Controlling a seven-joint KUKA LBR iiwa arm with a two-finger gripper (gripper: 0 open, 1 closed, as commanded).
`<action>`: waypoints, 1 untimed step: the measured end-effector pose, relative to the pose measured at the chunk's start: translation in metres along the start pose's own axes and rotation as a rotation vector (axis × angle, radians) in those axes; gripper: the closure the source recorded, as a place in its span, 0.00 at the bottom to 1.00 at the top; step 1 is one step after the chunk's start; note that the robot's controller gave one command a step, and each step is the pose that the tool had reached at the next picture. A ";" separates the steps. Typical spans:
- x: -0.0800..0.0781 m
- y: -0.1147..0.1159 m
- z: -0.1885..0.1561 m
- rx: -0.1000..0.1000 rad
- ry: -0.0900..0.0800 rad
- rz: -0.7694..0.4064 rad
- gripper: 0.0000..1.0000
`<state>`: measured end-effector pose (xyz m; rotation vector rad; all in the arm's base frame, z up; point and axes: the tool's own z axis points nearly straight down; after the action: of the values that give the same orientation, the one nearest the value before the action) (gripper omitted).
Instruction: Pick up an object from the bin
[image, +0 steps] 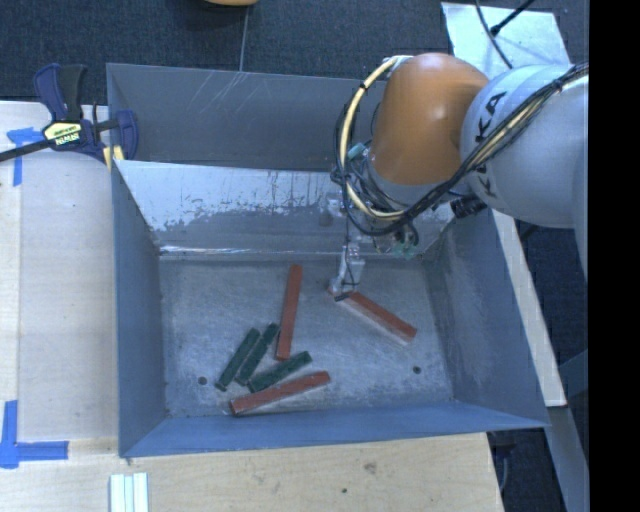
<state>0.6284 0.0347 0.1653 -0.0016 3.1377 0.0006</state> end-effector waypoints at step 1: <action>0.020 -0.047 0.046 -0.002 -0.007 0.168 0.00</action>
Offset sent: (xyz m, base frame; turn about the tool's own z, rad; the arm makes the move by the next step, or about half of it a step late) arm -0.0350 -0.0949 -0.0477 0.0558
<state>0.6085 -0.0123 0.1188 0.2607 3.1203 0.0038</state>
